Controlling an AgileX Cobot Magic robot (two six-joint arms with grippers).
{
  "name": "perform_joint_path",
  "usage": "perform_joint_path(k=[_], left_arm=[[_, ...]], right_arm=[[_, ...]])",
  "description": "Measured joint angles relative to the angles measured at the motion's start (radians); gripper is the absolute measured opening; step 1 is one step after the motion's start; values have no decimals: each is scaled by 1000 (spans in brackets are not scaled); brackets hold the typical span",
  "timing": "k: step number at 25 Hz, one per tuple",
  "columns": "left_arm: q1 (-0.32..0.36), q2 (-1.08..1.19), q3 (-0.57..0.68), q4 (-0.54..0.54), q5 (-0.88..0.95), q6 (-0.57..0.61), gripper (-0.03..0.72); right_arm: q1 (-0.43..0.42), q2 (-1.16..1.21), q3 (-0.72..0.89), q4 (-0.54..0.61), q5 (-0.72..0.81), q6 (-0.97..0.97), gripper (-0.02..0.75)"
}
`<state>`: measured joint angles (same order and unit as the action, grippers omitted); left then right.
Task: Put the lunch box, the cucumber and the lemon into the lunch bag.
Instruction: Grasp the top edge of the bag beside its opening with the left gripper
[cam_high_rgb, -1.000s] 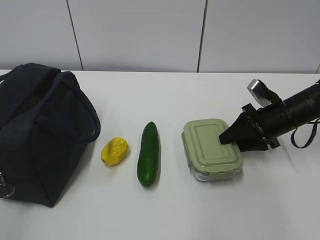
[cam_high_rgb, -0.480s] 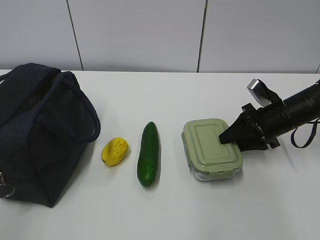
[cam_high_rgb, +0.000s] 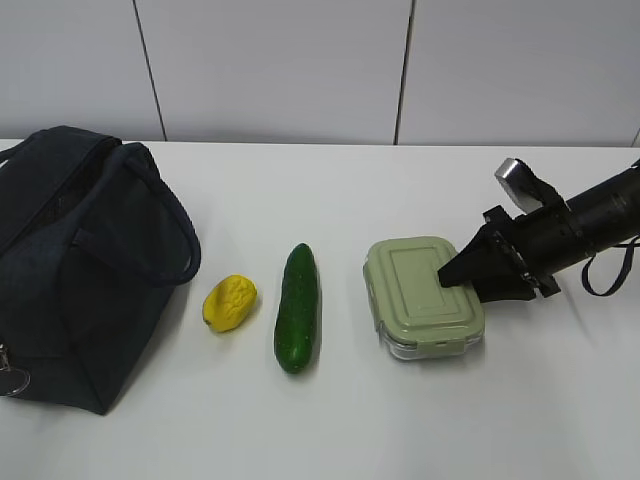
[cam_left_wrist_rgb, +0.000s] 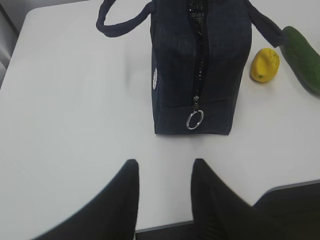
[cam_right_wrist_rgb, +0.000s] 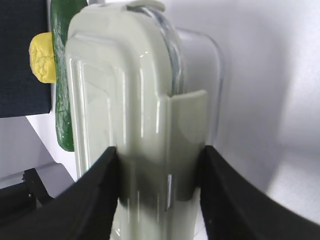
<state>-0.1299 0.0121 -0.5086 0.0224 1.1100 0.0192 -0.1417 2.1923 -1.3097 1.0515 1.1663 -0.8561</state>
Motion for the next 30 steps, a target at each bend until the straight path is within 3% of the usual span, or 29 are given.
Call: perform_joint_path(k=[30], left_arm=[[0, 0, 0, -44, 0, 0, 238]], right_arm=[[0, -37, 0, -1, -19, 33, 354]])
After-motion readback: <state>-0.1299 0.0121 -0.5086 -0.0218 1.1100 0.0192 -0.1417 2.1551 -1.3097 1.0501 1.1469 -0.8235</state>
